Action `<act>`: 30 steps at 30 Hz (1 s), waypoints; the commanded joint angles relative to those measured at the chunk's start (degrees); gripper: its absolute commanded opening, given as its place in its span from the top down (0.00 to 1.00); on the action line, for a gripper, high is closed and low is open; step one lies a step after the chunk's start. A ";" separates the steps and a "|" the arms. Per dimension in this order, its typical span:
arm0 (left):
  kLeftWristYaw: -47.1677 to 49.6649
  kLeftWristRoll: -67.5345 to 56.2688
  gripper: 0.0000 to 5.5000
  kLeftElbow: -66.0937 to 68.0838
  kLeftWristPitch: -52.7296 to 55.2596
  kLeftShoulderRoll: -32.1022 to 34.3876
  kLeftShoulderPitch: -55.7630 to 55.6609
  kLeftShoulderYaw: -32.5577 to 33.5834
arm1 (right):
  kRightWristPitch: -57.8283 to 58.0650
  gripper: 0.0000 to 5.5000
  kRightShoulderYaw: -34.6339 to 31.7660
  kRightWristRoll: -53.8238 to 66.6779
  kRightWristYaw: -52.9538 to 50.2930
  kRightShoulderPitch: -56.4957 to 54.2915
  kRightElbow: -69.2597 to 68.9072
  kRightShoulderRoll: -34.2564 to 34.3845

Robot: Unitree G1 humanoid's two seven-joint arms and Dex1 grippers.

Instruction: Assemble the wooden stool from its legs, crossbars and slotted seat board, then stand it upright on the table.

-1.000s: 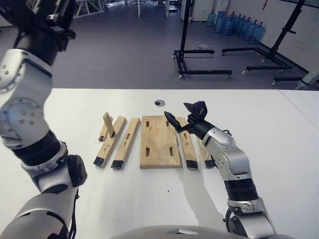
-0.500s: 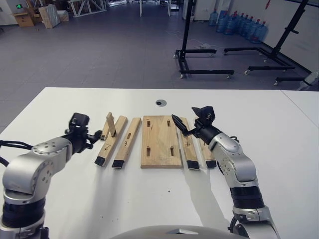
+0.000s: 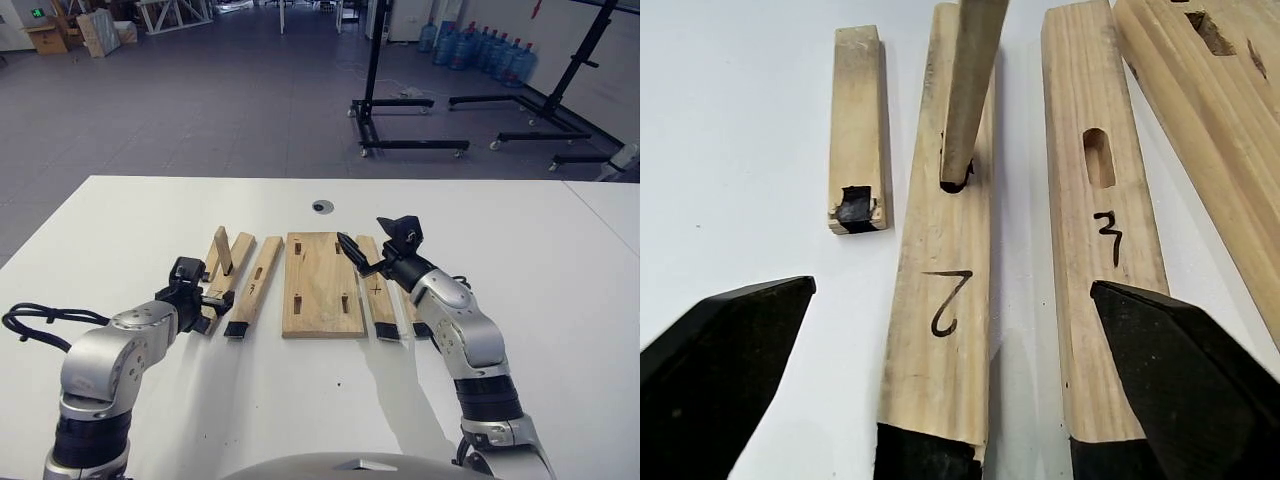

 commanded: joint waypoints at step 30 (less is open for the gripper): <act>-5.70 6.76 0.36 12.81 -10.07 -0.91 2.65 -2.97 | 0.73 0.03 0.44 0.07 0.06 -1.40 0.57 0.38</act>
